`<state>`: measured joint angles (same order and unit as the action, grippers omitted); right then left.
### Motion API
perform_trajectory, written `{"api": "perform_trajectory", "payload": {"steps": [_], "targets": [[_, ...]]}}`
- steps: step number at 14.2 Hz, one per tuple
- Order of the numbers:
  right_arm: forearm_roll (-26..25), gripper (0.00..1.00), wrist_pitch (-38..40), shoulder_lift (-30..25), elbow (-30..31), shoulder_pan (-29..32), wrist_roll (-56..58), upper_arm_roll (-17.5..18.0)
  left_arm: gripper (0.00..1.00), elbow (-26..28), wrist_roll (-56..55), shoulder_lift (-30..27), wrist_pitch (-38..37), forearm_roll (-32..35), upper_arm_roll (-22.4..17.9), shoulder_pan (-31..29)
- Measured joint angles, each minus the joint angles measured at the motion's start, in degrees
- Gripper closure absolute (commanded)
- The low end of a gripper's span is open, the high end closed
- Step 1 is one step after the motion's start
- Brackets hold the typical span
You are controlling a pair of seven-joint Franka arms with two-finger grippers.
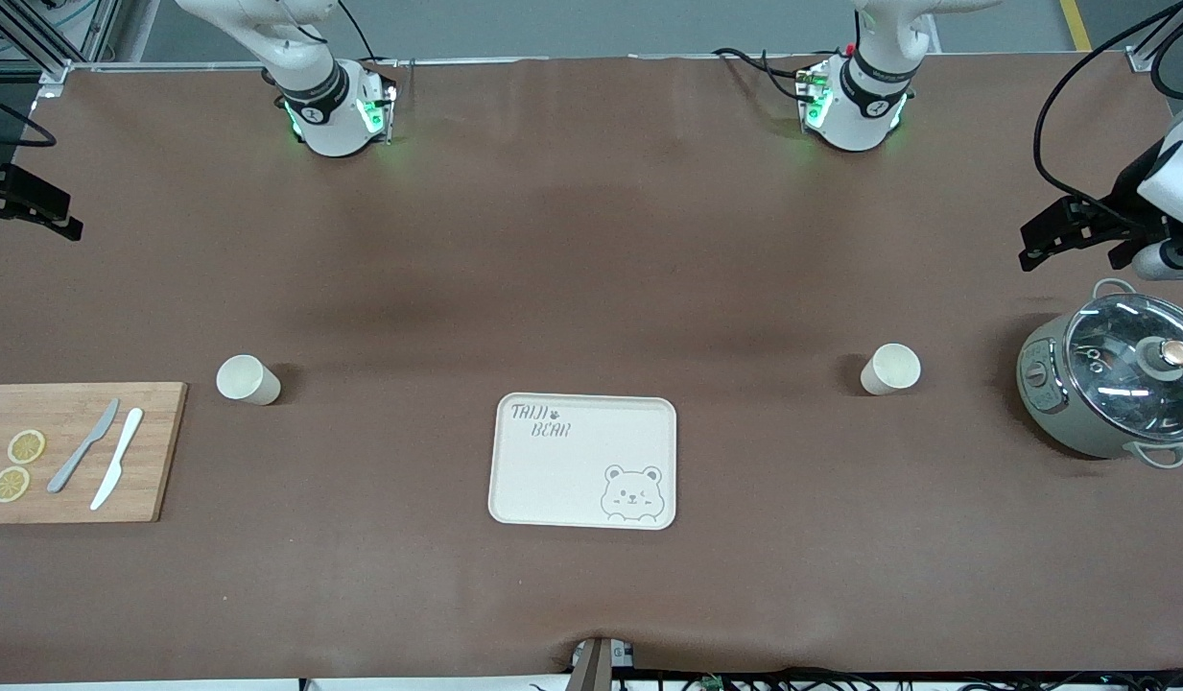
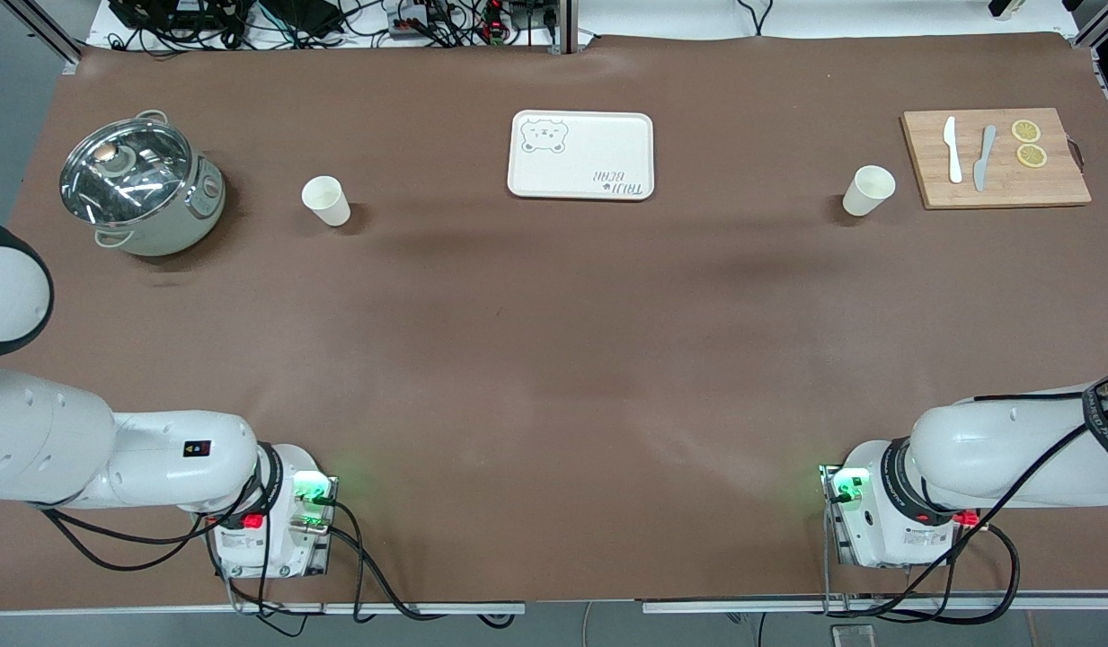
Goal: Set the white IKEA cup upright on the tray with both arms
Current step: 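Reach the left gripper down to the white cup beside the pot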
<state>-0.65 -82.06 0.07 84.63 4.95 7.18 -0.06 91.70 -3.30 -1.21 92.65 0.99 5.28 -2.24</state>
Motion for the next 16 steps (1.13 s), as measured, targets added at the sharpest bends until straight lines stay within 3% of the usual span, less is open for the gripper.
{"api": "perform_trajectory", "payload": {"steps": [6,13,16], "targets": [[0.00,0.00,0.00,0.00,-0.01,0.00,0.00,0.00,0.00,-0.15,0.00,0.65,-0.23,0.00,-0.29,-0.17],[0.00,0.00,0.00,0.01,-0.02,0.02,0.00,-0.04,0.00,0.14,-0.24,8.30,0.73,0.00,-0.34,-0.33],[0.00,0.00,0.04,0.16,-0.02,0.03,0.00,-0.06,0.00,3.79,-0.48,10.22,5.01,0.00,-0.38,-1.68]]}}
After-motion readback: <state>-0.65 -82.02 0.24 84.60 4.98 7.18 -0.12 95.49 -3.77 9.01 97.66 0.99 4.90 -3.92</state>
